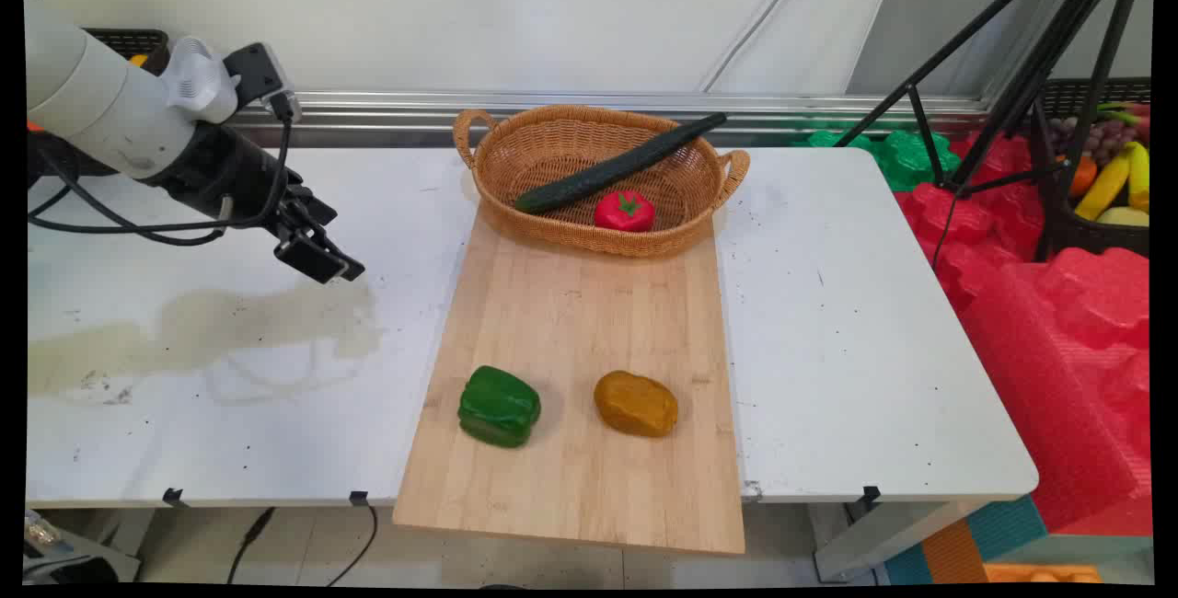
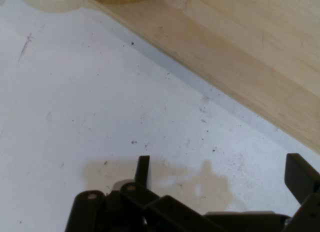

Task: Pick up the cucumber from the vegetable basket

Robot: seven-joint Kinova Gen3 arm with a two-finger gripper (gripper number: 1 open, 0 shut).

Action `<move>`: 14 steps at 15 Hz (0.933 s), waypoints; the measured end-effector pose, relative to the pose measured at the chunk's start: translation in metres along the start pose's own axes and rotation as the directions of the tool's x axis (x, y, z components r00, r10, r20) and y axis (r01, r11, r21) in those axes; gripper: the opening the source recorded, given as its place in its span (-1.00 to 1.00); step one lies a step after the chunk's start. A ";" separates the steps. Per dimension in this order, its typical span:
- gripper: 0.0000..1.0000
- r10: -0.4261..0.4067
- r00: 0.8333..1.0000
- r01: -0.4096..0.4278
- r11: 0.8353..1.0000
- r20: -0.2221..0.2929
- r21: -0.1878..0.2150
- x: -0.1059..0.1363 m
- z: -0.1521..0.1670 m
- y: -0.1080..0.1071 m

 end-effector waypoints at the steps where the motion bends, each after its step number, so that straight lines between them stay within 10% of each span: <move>1: 1.00 -0.002 1.000 0.002 1.000 0.001 0.007 0.002 -0.001 -0.001; 14: 1.00 0.011 0.996 -0.001 0.993 -0.087 0.122 0.102 0.012 -0.011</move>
